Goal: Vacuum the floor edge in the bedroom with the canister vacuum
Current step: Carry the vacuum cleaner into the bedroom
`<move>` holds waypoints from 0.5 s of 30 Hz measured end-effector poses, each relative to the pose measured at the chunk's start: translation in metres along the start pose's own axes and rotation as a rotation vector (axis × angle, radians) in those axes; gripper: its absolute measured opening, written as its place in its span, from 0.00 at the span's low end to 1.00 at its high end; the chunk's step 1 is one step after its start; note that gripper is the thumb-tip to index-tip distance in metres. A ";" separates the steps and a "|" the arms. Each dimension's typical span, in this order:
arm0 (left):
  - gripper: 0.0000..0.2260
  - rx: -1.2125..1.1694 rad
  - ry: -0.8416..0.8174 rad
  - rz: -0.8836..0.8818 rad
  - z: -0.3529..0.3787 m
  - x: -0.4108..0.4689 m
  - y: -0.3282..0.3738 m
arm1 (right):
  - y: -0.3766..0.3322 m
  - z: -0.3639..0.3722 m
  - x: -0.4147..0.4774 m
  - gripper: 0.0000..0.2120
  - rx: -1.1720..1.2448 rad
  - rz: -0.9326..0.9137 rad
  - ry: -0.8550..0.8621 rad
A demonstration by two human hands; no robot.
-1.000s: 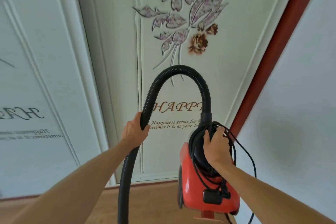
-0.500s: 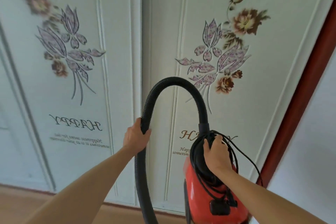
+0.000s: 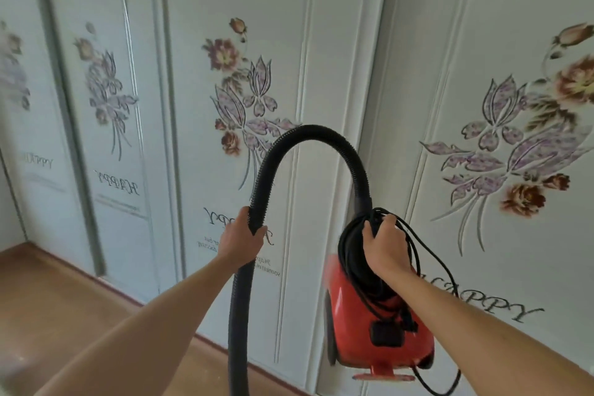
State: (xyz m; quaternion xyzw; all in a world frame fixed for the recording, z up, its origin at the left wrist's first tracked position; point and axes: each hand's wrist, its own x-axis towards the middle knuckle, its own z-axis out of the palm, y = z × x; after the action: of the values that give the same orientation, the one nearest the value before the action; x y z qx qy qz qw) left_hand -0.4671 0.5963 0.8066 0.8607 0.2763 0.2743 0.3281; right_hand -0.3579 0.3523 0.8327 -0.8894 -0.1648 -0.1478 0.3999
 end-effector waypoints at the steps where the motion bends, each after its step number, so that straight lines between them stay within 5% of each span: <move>1: 0.25 0.005 0.014 -0.005 -0.012 0.007 -0.008 | -0.014 0.009 0.004 0.18 0.009 -0.007 -0.007; 15: 0.20 0.000 0.191 -0.122 -0.121 0.074 -0.096 | -0.147 0.125 0.046 0.19 0.158 -0.157 -0.126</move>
State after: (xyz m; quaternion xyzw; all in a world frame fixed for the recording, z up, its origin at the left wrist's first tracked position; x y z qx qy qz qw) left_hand -0.5228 0.7552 0.8360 0.8123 0.3582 0.3343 0.3163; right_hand -0.3607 0.5468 0.8685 -0.8469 -0.2700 -0.1091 0.4450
